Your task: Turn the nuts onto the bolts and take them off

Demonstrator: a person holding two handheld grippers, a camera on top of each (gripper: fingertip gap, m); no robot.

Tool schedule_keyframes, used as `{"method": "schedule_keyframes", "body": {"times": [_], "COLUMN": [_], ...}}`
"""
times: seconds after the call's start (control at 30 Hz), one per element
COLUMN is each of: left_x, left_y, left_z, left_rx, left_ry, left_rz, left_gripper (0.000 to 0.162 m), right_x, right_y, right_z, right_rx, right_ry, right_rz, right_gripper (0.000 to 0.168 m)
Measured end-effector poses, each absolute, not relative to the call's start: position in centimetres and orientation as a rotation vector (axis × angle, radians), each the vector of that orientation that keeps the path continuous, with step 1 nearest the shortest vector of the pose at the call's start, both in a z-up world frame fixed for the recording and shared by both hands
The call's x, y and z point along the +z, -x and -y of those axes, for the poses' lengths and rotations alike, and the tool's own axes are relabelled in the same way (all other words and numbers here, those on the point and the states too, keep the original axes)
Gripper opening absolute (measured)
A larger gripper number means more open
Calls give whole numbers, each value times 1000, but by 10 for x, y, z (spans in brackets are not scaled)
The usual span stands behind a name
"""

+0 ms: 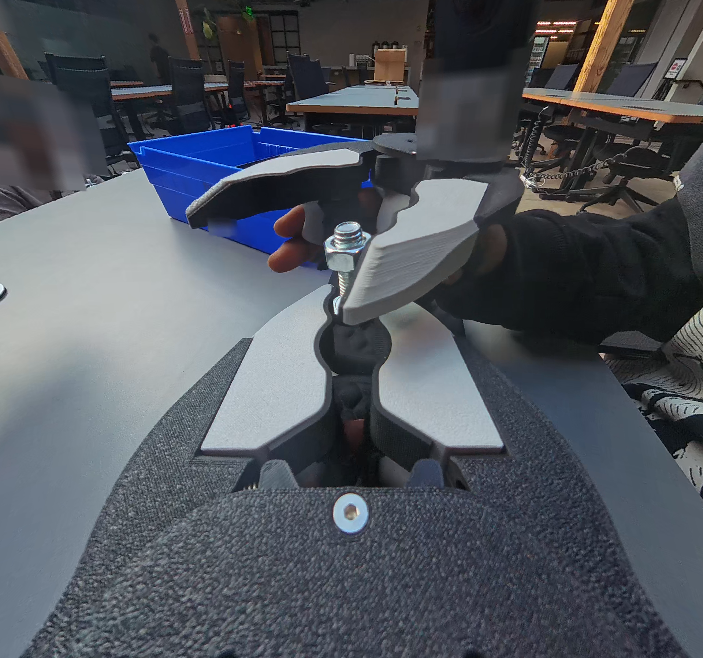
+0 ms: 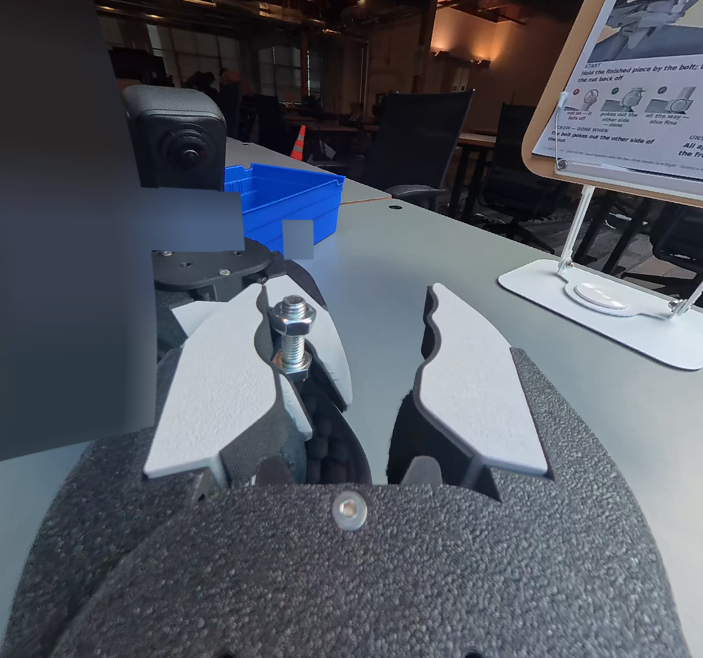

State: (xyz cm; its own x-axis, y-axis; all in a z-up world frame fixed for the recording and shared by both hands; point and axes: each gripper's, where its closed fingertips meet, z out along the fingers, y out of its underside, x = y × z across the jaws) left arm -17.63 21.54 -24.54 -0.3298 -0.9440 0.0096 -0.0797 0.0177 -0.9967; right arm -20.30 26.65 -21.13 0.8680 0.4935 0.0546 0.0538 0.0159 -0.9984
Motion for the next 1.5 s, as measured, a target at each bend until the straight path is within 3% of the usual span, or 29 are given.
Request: {"method": "schedule_keyframes", "body": {"times": [0.53,1.03,1.5], "left_x": [-246,-245,-246], "left_y": [176,176,176], "left_z": [-216,-216,-216], "left_rx": [-1413,-1411,-1413], "left_ry": [1092,1090,1093], "left_rz": [-1518,-1518,-1518], "left_gripper": [15,15,15], "right_x": [-213,-211,-210], "right_y": [149,211,175], "right_z": [-238,-265,-246], "right_rx": [319,383,354], "right_ry": [1545,1523,1521], "right_rz": [347,510,432], "right_gripper": [73,78,78]}}
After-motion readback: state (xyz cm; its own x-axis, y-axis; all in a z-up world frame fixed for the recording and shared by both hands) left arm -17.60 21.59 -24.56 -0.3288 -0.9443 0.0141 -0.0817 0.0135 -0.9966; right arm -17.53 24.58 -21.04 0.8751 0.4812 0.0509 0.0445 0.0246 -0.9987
